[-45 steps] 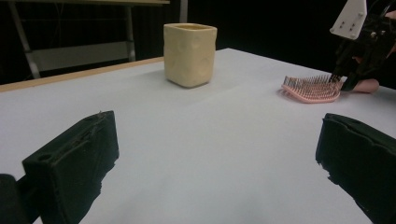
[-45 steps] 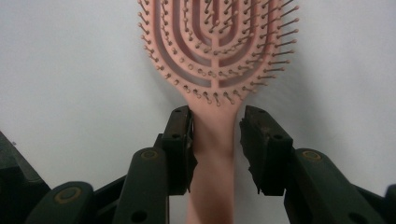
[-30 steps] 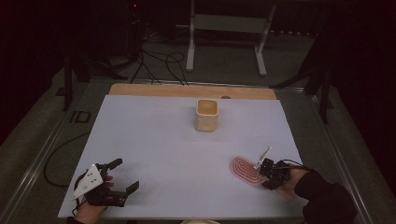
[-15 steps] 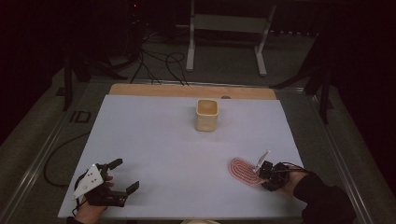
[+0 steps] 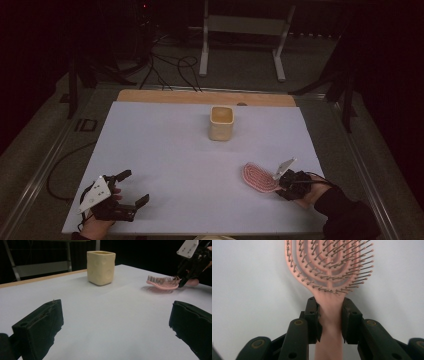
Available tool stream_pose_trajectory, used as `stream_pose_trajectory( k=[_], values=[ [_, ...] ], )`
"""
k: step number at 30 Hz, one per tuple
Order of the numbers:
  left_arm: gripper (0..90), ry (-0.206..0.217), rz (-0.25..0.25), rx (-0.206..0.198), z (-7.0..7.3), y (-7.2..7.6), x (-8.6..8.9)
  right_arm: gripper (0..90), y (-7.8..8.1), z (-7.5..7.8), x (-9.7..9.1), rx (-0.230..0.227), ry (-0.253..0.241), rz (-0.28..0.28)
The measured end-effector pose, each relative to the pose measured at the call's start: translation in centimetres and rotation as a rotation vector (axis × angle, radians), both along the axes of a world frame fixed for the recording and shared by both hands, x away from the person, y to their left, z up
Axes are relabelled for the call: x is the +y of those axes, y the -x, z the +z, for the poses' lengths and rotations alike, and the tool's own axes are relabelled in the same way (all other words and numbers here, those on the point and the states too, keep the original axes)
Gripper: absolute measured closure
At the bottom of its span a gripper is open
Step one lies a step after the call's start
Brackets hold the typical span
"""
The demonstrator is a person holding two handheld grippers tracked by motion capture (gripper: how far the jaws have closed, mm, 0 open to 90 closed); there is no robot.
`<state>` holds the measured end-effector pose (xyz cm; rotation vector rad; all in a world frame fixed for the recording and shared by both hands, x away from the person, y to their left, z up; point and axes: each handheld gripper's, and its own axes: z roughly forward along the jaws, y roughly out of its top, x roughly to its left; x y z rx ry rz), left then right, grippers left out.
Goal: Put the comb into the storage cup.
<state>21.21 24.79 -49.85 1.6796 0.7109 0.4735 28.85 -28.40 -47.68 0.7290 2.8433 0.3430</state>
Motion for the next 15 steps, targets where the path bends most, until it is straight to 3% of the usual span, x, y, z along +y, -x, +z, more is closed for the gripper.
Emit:
stream_pose_trajectory(
  k=[8,15],
  values=[
    [0.1,-0.001,-0.001,-0.002,0.0,0.0,0.0,71.1,-0.4,1.1,0.6,-0.098,-0.142,-0.070],
    [0.1,0.003,0.000,-0.001,0.0,0.0,0.0,71.4,-0.7,0.8,1.9,-0.139,-0.203,-0.068]
  ],
)
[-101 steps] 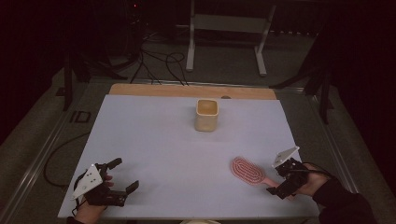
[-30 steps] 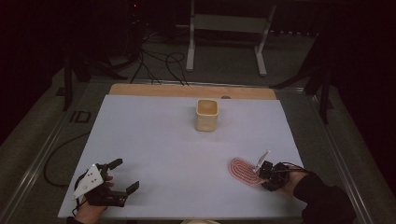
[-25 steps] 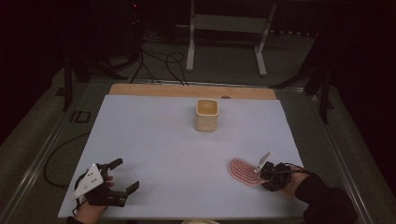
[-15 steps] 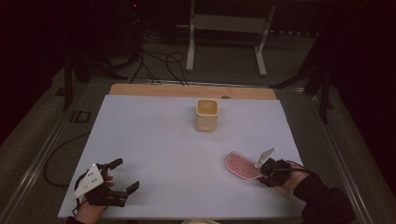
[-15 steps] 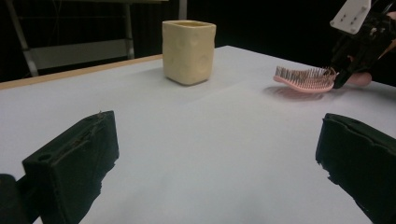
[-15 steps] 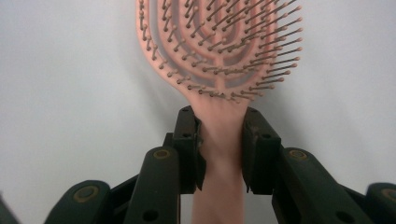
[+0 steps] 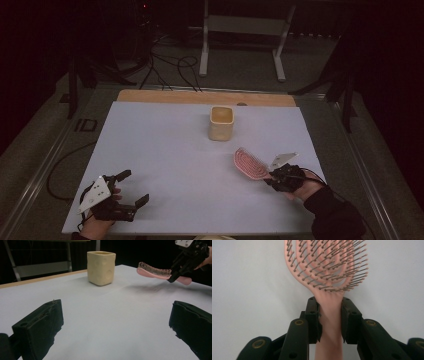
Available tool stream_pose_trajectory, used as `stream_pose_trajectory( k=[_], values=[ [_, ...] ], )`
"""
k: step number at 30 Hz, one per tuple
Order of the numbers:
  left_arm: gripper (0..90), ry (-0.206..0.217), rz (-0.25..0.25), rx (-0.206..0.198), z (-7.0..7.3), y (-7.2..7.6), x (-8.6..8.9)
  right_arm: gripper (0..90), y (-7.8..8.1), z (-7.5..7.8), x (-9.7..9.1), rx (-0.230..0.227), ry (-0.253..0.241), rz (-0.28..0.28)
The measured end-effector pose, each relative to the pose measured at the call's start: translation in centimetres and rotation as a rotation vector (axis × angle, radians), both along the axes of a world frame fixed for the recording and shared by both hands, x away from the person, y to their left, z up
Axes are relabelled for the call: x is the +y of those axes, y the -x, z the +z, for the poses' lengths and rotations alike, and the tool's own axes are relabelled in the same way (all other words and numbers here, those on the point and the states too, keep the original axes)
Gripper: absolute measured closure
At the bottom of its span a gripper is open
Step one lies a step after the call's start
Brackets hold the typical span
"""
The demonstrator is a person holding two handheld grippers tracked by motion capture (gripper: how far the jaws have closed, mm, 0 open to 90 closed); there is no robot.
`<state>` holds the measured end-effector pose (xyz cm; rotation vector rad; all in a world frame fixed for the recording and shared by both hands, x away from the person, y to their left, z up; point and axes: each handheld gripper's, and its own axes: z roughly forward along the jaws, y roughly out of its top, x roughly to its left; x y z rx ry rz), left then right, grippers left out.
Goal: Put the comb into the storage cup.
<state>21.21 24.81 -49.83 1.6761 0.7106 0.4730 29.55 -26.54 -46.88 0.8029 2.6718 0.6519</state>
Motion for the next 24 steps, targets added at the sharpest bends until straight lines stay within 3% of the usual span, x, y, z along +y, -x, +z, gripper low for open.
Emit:
stream_pose_trajectory(
  k=[1,9,13,19,20,22,23,24],
  values=[
    [0.1,0.000,0.001,0.000,0.0,0.0,0.0,71.5,0.0,0.0,0.2,-0.004,-0.014,-0.018],
    [0.1,0.003,0.001,-0.001,0.0,0.0,0.0,71.7,0.0,0.2,1.7,-0.044,-0.074,-0.002],
    [0.1,0.002,0.001,0.002,0.0,0.0,0.0,71.8,0.3,0.5,2.5,-0.111,-0.112,0.011],
    [0.1,-0.002,0.001,0.002,0.0,0.0,0.0,72.0,0.9,0.9,3.6,-0.207,-0.208,0.010],
    [0.1,-0.002,0.000,0.002,0.0,0.0,0.0,72.1,0.9,0.9,3.8,-0.191,-0.233,0.014],
    [0.1,-0.002,0.001,0.002,0.0,0.0,0.0,72.2,1.1,0.8,4.1,-0.219,-0.245,0.015],
    [0.1,-0.002,0.000,0.003,0.0,0.0,0.0,72.2,1.2,0.8,4.2,-0.200,-0.258,0.022],
    [0.1,-0.003,0.000,0.003,0.0,0.0,0.0,72.3,1.3,0.7,4.3,-0.226,-0.260,0.023]
  ],
)
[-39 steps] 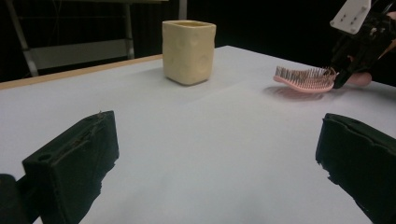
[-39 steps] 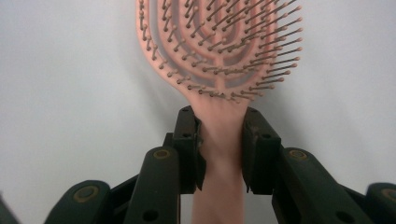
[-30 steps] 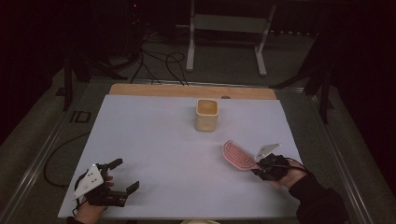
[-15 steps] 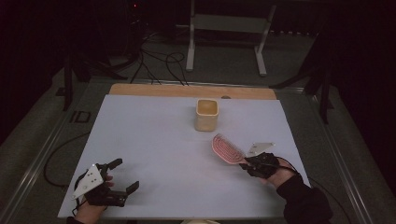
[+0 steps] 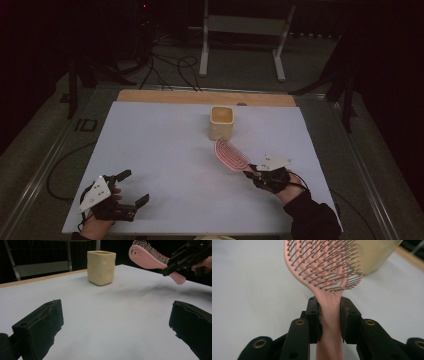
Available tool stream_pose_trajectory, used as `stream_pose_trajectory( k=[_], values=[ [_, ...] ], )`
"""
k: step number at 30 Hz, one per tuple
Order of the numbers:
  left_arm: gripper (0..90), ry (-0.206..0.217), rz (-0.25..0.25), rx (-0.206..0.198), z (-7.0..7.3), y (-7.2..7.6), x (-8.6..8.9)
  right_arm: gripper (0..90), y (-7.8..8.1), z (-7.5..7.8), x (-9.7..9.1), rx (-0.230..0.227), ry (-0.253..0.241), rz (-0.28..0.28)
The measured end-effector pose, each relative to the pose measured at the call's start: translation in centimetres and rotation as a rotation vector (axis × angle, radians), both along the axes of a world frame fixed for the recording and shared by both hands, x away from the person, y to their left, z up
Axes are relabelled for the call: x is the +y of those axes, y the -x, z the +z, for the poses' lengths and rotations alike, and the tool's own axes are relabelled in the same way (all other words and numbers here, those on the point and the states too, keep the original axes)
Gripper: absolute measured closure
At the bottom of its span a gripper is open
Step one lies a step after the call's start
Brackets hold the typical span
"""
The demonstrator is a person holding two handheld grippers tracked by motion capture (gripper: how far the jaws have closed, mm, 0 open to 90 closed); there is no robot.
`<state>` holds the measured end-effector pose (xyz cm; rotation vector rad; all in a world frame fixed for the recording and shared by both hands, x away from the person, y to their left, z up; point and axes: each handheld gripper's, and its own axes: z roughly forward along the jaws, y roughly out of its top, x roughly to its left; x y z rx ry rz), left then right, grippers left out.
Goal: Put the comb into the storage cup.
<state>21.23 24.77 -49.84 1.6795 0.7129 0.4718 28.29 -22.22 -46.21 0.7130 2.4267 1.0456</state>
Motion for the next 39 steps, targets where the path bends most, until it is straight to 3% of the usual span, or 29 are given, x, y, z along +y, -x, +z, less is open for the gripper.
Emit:
stream_pose_trajectory(
  k=[2,6,7,9,10,15,19,20,22,26,32,39],
  values=[
    [0.1,0.003,0.000,0.000,0.0,0.0,0.0,72.4,0.1,-0.1,0.1,0.009,-0.034,0.011],
    [0.1,0.001,-0.003,0.001,0.0,0.0,-0.1,72.5,0.5,-0.4,0.1,-0.023,-0.095,0.005],
    [0.1,0.000,-0.004,0.001,0.0,0.0,-0.1,72.5,0.5,-0.4,0.1,-0.013,-0.115,0.010],
    [0.1,0.002,-0.006,0.002,0.0,0.0,-0.2,72.5,0.7,-0.4,0.1,-0.042,-0.138,-0.005],
    [0.1,0.005,-0.007,0.003,0.0,0.0,-0.2,72.5,0.7,-0.3,0.1,-0.026,-0.158,0.007],
    [0.1,0.009,-0.018,0.011,0.1,-0.1,-0.6,72.6,1.1,-0.2,-0.2,-0.061,-0.230,0.002],
    [0.1,0.017,-0.020,0.025,0.4,-0.3,-1.0,72.6,1.1,0.0,-1.0,-0.053,-0.305,0.012],
    [0.1,0.014,-0.022,0.028,0.5,-0.3,-1.1,72.6,1.2,0.0,-1.1,-0.067,-0.316,-0.001],
    [0.1,0.020,-0.020,0.032,0.7,-0.4,-1.3,72.6,1.0,0.1,-1.7,-0.045,-0.359,0.003],
    [0.1,0.018,-0.003,0.057,1.7,-1.0,-1.6,72.6,1.1,0.1,-2.5,-0.057,-0.423,-0.031],
    [0.1,-0.001,0.018,0.093,3.7,-2.4,-2.4,72.6,1.1,0.1,-3.0,-0.085,-0.439,-0.076],
    [0.1,-0.027,0.017,0.119,6.1,-4.0,-4.0,72.6,1.4,0.3,-3.0,-0.120,-0.439,-0.074]
  ],
)
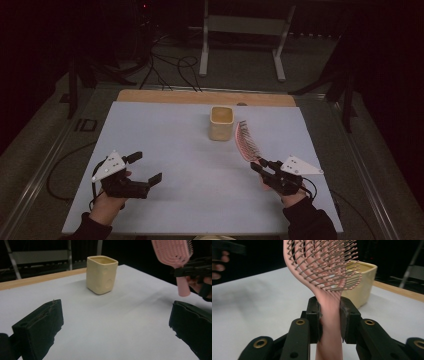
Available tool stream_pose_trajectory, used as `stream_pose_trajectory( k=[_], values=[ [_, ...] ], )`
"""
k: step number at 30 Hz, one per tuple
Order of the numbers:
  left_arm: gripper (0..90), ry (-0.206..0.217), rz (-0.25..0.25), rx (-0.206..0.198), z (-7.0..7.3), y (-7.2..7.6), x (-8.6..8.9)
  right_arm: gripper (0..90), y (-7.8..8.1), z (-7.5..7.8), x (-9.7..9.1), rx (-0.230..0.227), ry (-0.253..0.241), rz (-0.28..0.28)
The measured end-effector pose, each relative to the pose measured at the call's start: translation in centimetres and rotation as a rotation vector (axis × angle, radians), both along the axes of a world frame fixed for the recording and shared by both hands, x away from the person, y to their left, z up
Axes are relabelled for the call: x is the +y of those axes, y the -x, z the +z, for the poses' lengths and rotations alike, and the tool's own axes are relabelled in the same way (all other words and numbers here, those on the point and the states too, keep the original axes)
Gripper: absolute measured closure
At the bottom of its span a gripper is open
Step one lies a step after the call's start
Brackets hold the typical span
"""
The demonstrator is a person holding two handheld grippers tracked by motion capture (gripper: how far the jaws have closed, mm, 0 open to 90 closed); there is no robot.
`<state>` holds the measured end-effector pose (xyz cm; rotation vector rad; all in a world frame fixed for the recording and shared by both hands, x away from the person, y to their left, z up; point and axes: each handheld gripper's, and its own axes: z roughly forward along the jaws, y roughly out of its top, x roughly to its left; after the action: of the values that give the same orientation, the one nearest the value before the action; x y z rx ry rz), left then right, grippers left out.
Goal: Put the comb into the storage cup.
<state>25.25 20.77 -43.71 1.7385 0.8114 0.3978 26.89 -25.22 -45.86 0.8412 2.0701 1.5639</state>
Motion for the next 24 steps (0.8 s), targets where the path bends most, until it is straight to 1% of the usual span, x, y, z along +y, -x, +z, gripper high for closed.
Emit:
stream_pose_trajectory(
  k=[2,4,5,6,8,9,11,12,14,15,16,18,20,21,22,24],
  values=[
    [0.1,-0.006,-0.001,0.006,0.6,-0.3,-0.6,72.6,0.2,0.1,0.1,-0.021,0.007,-0.013],
    [0.1,-0.015,-0.003,0.016,1.0,-0.7,-1.1,72.6,0.3,0.2,0.1,-0.029,0.010,-0.004],
    [0.1,-0.018,-0.005,0.019,1.2,-0.8,-1.4,72.7,0.4,0.2,0.2,-0.039,0.011,-0.015],
    [0.1,-0.019,-0.010,0.023,1.5,-1.0,-1.7,72.7,0.4,0.2,0.2,-0.036,0.012,-0.006],
    [0.1,-0.014,-0.023,0.025,2.0,-1.2,-2.2,72.7,0.5,0.3,0.3,-0.058,0.019,-0.016],
    [0.1,-0.015,-0.029,0.021,2.3,-1.3,-2.5,72.7,0.5,0.3,0.3,-0.054,0.012,-0.003],
    [0.1,-0.019,-0.035,0.016,2.9,-1.5,-3.0,72.7,0.7,0.4,0.3,-0.072,0.012,-0.011],
    [0.1,-0.012,-0.041,0.015,3.2,-1.6,-3.2,72.7,0.6,0.5,0.2,-0.066,0.006,0.001],
    [0.2,-0.011,-0.053,0.017,3.8,-1.8,-3.8,72.7,0.7,0.5,0.3,-0.075,0.005,-0.006],
    [0.2,-0.013,-0.058,0.015,4.1,-2.0,-4.2,72.7,0.7,0.6,0.2,-0.071,0.002,0.005],
    [0.2,-0.016,-0.064,0.018,4.4,-2.1,-4.5,72.7,0.8,0.6,0.3,-0.080,0.004,-0.001],
    [0.1,-0.016,-0.079,0.028,4.9,-2.3,-5.3,72.7,0.8,0.6,0.4,-0.078,0.007,0.005],
    [0.2,-0.015,-0.092,0.030,5.4,-2.5,-6.1,72.7,0.8,0.6,0.5,-0.078,0.009,0.000],
    [0.2,-0.015,-0.092,0.030,5.4,-2.5,-6.1,72.7,0.8,0.6,0.5,-0.078,0.009,0.000],
    [0.2,-0.020,-0.105,0.033,5.6,-2.7,-6.8,72.7,0.8,0.6,0.5,-0.078,0.014,0.003],
    [0.2,-0.022,-0.116,0.036,5.9,-2.9,-7.5,72.7,0.9,0.7,0.5,-0.079,0.008,0.005]
  ],
)
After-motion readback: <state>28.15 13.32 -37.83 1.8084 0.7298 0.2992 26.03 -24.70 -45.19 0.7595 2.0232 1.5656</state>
